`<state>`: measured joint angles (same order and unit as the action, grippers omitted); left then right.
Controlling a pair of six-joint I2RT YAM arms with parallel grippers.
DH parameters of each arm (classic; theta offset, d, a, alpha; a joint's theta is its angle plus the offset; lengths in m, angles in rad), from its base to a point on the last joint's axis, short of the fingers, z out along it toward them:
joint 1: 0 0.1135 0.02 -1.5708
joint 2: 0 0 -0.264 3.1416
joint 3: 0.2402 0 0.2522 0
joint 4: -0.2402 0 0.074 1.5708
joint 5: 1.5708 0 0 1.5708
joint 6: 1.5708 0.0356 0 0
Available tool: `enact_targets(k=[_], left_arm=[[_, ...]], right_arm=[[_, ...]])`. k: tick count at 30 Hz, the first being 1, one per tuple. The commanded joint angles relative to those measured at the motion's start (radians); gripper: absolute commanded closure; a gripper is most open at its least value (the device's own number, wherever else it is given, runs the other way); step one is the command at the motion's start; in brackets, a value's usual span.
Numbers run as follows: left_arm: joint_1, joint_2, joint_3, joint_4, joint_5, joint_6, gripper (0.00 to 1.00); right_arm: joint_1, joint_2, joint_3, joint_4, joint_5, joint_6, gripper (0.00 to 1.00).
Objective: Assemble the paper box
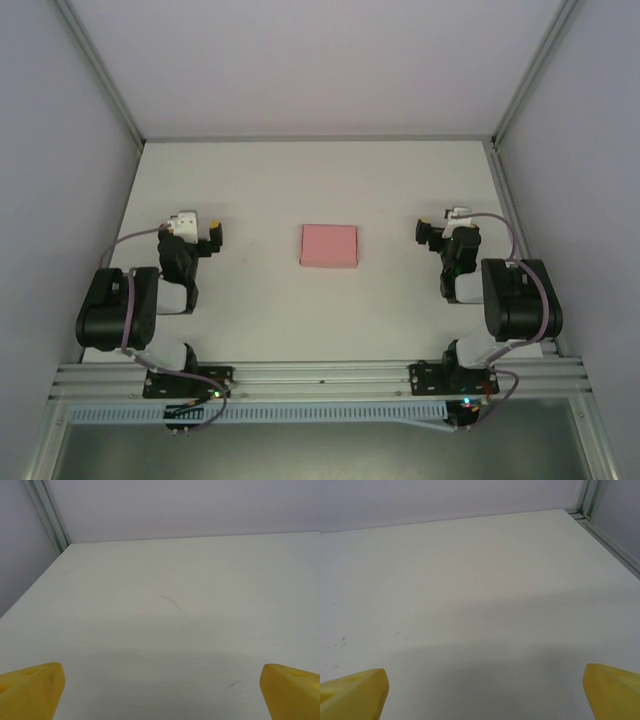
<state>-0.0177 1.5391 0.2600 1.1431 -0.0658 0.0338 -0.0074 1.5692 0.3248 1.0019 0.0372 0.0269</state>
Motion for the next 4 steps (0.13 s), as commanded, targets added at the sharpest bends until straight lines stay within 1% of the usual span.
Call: enact_targets(k=[1,4], left_arm=[[-0.002,0.003,0.014,0.023,0.013,0.020,0.00],[-0.002,0.003,0.013,0.023,0.014,0.020,0.00]], right_arm=[[0.004,-0.007,0.012,0.012,0.009,0.012,0.00],[0.004,-0.009,0.010,0.013,0.010,0.012,0.00]])
